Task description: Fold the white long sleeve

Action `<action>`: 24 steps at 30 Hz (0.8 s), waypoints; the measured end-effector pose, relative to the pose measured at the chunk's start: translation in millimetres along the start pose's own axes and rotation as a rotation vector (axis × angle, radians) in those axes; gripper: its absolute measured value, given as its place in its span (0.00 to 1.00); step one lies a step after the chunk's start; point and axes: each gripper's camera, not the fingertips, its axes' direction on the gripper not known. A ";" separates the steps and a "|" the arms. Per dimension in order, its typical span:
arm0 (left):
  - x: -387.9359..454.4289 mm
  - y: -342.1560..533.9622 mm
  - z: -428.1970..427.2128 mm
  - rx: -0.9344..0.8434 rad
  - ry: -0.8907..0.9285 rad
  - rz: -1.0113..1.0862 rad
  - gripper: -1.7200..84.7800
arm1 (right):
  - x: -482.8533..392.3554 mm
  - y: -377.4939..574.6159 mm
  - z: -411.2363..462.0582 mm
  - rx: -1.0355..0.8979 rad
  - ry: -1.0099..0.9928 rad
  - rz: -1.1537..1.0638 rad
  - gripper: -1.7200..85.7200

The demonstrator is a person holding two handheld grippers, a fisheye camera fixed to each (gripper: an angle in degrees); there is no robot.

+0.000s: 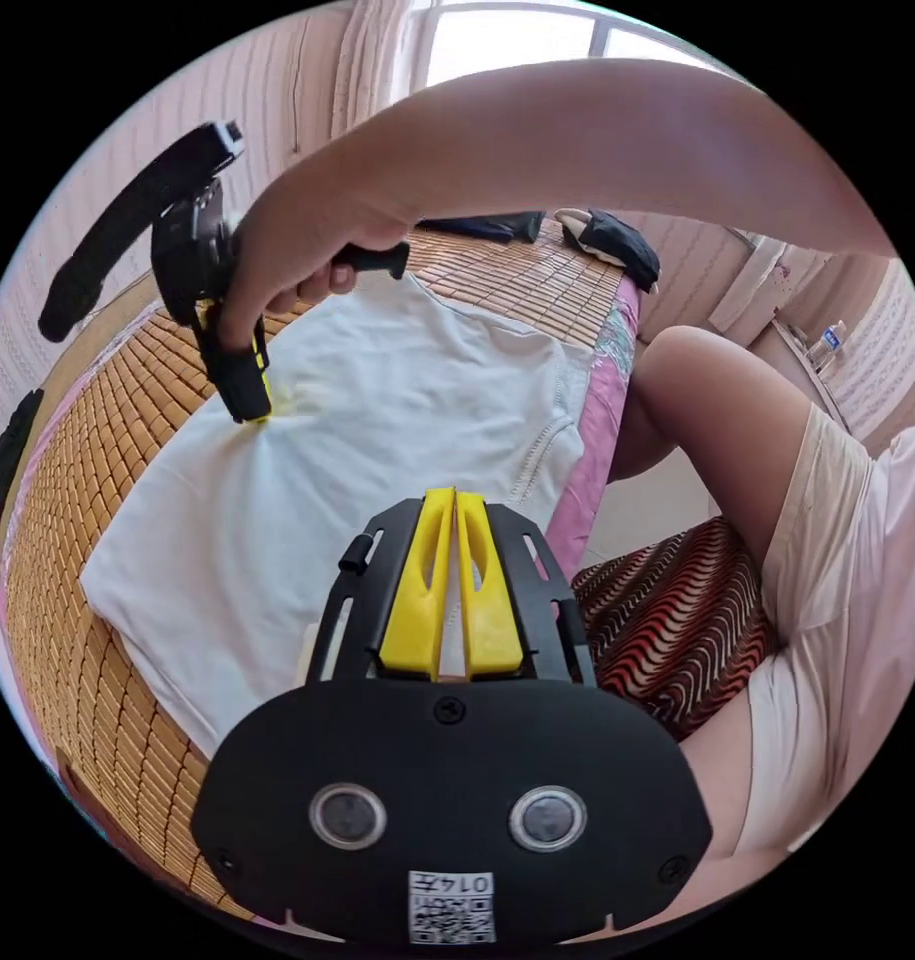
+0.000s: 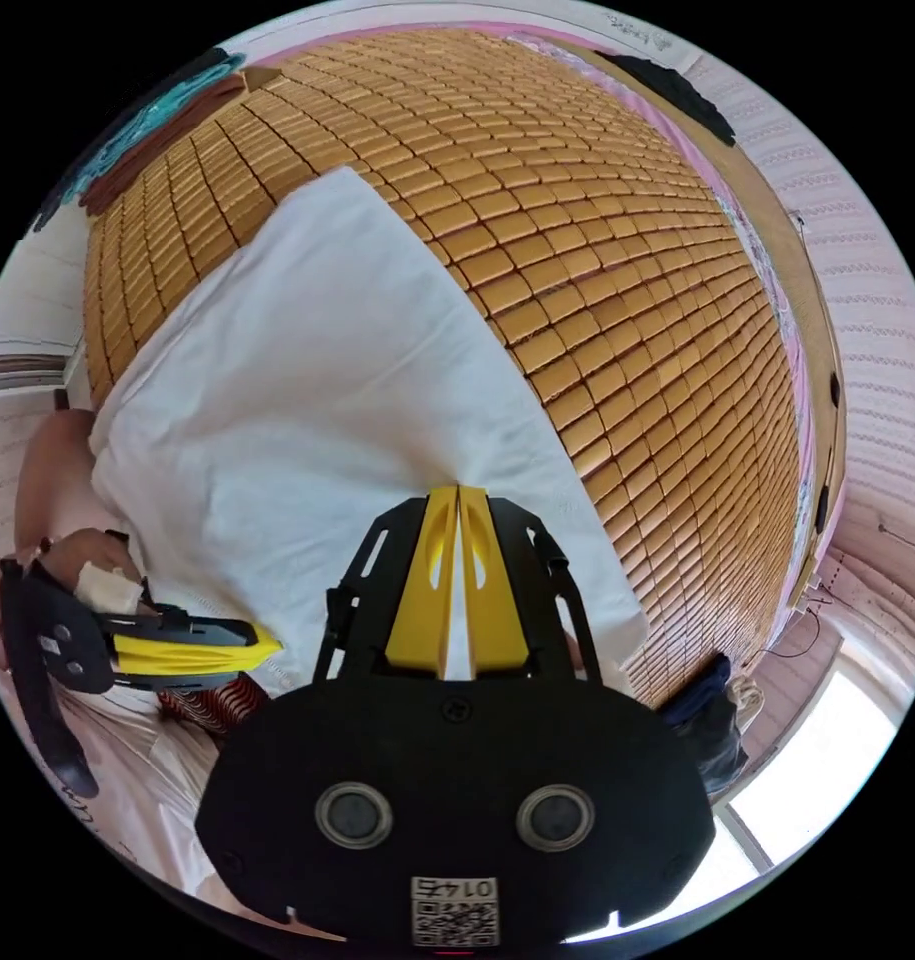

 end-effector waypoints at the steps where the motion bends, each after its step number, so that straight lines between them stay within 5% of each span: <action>1: -0.1 0.9 2.6 -0.011 0.012 -0.001 0.01 | -0.5 -5.8 -0.9 -0.027 0.008 -0.008 0.01; 8: 22.1 9.0 11.1 -0.030 -0.052 0.080 0.01 | 28.2 -32.5 -15.6 -0.048 -0.029 -0.008 0.01; 15: 15.2 20.2 12.9 -0.013 0.072 0.025 0.01 | 48.1 -47.6 23.1 -0.122 -0.067 -0.005 0.01; 24: 37.1 20.0 -8.1 0.197 0.278 0.131 0.04 | 74.7 143.8 53.0 0.179 -0.198 0.351 0.02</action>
